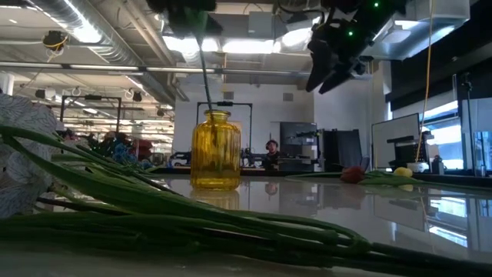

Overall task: Sort flowers into vase by color
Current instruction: Put the left yellow tulip into the yellow flower vase

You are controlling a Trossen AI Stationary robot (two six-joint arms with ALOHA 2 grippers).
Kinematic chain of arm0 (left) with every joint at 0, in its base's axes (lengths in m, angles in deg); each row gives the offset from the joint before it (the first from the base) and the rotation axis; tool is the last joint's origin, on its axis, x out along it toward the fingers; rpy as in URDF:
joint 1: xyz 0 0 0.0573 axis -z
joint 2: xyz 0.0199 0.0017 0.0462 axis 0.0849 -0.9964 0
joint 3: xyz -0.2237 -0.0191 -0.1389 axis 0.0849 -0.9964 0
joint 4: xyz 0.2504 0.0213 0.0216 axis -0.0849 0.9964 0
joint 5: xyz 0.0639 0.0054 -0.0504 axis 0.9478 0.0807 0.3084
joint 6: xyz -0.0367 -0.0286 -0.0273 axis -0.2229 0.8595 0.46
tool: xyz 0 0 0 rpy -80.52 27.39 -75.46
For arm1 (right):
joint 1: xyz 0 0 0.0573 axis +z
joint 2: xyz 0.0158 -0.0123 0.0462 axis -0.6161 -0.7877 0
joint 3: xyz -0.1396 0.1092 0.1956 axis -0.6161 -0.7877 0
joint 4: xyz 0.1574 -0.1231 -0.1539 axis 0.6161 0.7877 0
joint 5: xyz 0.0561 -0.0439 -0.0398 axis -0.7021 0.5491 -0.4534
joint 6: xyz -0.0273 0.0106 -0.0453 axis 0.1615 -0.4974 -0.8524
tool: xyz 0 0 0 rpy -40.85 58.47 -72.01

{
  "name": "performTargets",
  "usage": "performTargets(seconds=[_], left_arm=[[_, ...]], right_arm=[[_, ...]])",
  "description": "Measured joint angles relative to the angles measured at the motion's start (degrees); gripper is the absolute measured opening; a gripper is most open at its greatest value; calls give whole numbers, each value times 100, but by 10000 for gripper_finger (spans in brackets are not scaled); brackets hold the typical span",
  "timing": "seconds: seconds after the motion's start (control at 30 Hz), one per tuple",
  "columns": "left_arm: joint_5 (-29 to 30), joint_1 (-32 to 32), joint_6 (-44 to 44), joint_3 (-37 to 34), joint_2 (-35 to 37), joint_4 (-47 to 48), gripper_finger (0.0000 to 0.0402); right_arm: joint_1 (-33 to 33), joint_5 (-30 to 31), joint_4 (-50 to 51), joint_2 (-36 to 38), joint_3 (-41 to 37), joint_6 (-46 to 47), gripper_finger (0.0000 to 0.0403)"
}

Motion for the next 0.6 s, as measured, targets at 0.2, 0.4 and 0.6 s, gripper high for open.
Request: performTargets(seconds=[0.2, 0.4, 0.6], left_arm=[[-49, -28, -538, 5, -431, -780, 254], [492, -37, -717, -4, -617, -473, 254], [1042, 60, -863, -2, -606, -460, 247]], right_arm=[[527, 149, 51, 0, 0, -2, 285], [1059, 430, 426, 2, -2, 147, 285], [1370, 511, 274, 2, -2, 158, 285]])
